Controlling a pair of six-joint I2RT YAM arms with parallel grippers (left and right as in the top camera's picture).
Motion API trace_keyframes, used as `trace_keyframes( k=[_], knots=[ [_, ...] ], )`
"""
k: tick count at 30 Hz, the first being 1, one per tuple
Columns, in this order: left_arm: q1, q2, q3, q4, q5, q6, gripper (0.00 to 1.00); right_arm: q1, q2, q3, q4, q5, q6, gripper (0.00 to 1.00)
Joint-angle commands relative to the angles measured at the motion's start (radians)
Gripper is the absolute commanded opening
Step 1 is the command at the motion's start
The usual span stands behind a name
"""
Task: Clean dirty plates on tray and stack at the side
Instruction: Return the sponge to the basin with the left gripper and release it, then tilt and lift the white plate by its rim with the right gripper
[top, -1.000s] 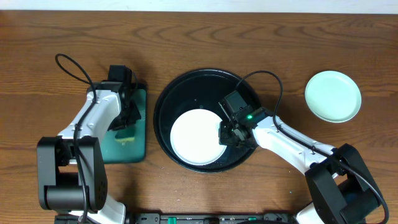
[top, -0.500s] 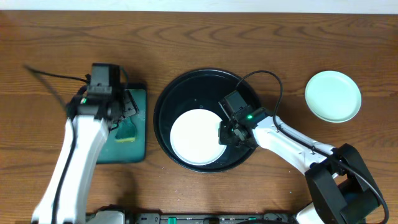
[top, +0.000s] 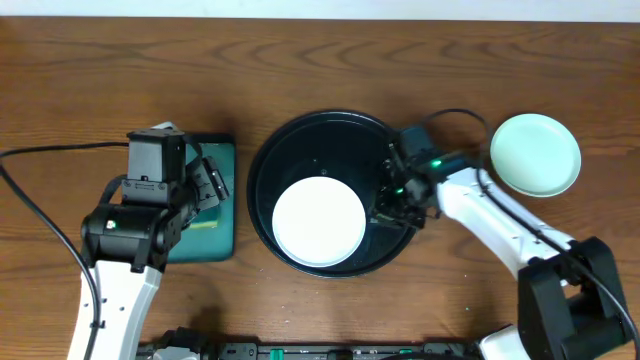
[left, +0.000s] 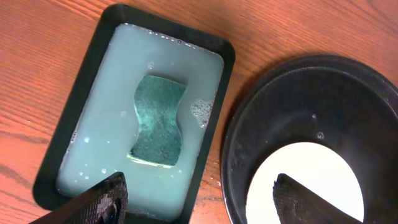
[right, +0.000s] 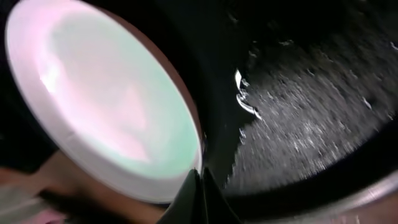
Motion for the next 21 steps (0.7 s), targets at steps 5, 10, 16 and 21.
trace_keyframes(
  k=[5, 10, 16, 21],
  knots=[
    [-0.005, 0.0, 0.003, 0.0, 0.0, 0.006, 0.76, -0.076, -0.013, 0.011, -0.013, -0.095, -0.329, 0.43],
    [-0.005, 0.001, 0.003, 0.005, 0.0, 0.006, 0.77, -0.003, -0.006, 0.009, 0.065, 0.145, -0.367, 0.88],
    [-0.005, 0.001, 0.003, 0.004, 0.0, 0.006, 0.76, 0.08, 0.056, 0.009, 0.193, 0.157, -0.338, 0.83],
    [-0.005, 0.001, 0.003, 0.005, 0.0, 0.006, 0.77, 0.114, 0.128, 0.009, 0.248, 0.158, -0.294, 0.78]
  ],
)
